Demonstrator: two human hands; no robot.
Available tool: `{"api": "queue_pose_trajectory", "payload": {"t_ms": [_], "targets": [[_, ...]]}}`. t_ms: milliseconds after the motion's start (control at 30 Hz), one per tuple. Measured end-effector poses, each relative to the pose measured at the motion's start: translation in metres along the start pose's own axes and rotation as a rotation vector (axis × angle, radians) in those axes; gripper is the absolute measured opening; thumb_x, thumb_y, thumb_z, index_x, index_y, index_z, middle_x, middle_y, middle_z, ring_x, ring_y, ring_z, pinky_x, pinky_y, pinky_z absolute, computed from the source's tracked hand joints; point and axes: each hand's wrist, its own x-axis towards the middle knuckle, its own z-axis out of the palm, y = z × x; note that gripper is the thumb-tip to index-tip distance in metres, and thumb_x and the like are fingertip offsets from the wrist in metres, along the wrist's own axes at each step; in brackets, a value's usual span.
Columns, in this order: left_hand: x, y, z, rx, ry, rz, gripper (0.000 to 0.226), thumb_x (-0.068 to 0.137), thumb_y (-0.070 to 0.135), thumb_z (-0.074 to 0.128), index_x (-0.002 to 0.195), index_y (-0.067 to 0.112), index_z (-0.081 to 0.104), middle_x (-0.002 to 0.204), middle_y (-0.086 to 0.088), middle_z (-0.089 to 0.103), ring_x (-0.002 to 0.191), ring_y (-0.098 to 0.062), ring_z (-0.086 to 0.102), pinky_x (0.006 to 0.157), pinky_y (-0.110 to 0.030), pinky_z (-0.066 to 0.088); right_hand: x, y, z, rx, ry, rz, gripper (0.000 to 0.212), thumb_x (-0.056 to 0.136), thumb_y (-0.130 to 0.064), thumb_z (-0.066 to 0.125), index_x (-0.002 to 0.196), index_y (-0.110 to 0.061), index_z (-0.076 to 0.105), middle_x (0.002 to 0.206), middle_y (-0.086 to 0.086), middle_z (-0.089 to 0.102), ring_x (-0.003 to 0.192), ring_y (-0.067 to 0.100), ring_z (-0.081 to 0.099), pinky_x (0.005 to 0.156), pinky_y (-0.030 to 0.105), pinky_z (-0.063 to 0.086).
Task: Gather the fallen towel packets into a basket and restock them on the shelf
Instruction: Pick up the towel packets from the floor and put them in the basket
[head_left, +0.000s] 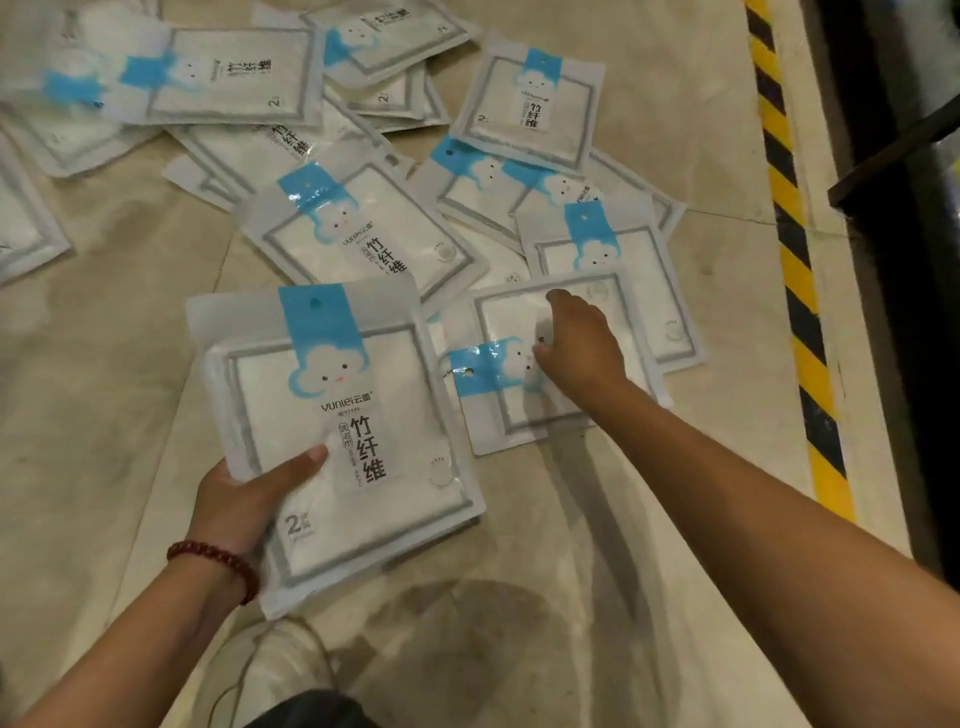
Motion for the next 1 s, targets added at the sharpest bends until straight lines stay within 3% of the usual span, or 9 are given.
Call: {"api": "queue_pose_trajectory", "payload": {"t_ms": [100,200,267,333,433,500,600,733,1000], "targets": [[0.007,0.004,-0.008,-0.020,0.023,0.000,0.040,0.051,0.016,0.080,0.090,0.013,0.070,0.085,-0.005,0.075,0.076,-0.021,0.072,0.055,-0.030,0.056,0.032,0.006,0.003,-0.402,-0.110,-0.100,0.094,0.080,-0.007,0.068,0.149,-0.010,0.004,0.157,0.011,0.010,0.142,0.031,0.018,0.108,0.045,0.029],[0.011,0.005,-0.016,0.003,0.025,-0.002,0.048,0.046,0.020,0.082,0.092,0.011,0.070,0.086,-0.007,0.074,0.077,-0.023,0.072,0.057,-0.031,0.057,0.047,0.008,0.012,-0.599,-0.272,-0.093,0.115,0.079,-0.021,0.072,0.147,-0.011,-0.020,0.158,0.008,-0.015,0.145,0.027,-0.014,0.115,0.053,0.003],[0.014,0.008,-0.020,0.018,0.025,0.007,0.050,0.044,0.021,0.083,0.091,0.011,0.070,0.087,-0.008,0.074,0.078,-0.024,0.072,0.058,-0.031,0.057,0.052,0.007,0.016,-0.663,-0.308,-0.065,0.113,0.078,-0.026,0.073,0.148,-0.008,-0.014,0.158,0.010,0.000,0.146,0.026,-0.008,0.114,0.056,0.000],[0.015,0.010,-0.023,0.020,0.034,0.021,0.050,0.044,0.020,0.083,0.091,0.010,0.070,0.087,-0.007,0.074,0.078,-0.024,0.072,0.057,-0.031,0.057,0.055,0.001,0.018,-0.741,-0.235,-0.107,0.099,0.074,-0.026,0.075,0.146,-0.005,0.011,0.146,0.015,0.026,0.141,0.029,0.015,0.115,0.052,0.005],[0.012,0.011,-0.025,0.016,0.056,0.024,0.053,0.041,0.021,0.083,0.091,0.010,0.070,0.086,-0.006,0.074,0.077,-0.023,0.072,0.057,-0.029,0.057,0.047,-0.005,0.019,-0.789,-0.116,-0.264,0.044,0.078,-0.011,0.065,0.118,-0.005,0.048,0.116,0.012,0.053,0.113,0.029,0.045,0.098,0.037,0.032],[0.008,0.014,-0.025,0.013,0.065,0.033,0.053,0.042,0.021,0.083,0.092,0.009,0.070,0.086,-0.007,0.074,0.078,-0.023,0.072,0.057,-0.029,0.057,0.034,-0.003,0.015,-0.721,-0.122,-0.294,0.025,0.081,-0.004,0.057,0.105,-0.008,0.054,0.104,0.009,0.058,0.097,0.029,0.055,0.072,0.032,0.034],[-0.003,0.022,-0.025,0.019,0.085,0.064,0.054,0.044,0.021,0.082,0.095,0.008,0.069,0.088,-0.007,0.074,0.081,-0.024,0.072,0.065,-0.034,0.059,0.004,0.007,-0.001,-0.494,-0.090,-0.287,0.012,0.086,-0.013,0.055,0.095,-0.014,0.048,0.086,0.009,0.060,0.083,0.032,0.060,0.059,0.028,0.030],[-0.031,0.045,-0.033,0.012,0.091,0.129,0.057,0.040,0.024,0.083,0.092,0.008,0.069,0.086,-0.008,0.074,0.077,-0.024,0.072,0.059,-0.031,0.058,-0.042,0.008,-0.031,-0.020,-0.047,-0.235,0.026,0.087,-0.032,0.063,0.090,-0.013,0.046,0.073,0.001,0.054,0.072,0.028,0.052,0.057,0.033,0.034],[-0.128,0.136,-0.055,-0.087,0.147,0.400,0.027,0.059,0.003,0.074,0.084,0.009,0.069,0.078,-0.003,0.074,0.068,-0.015,0.071,0.054,-0.023,0.055,-0.094,-0.091,-0.084,0.732,0.058,-0.104,0.016,0.087,-0.020,0.062,0.076,-0.014,0.051,0.067,-0.001,0.050,0.060,0.012,0.044,0.054,0.020,0.036]]}}
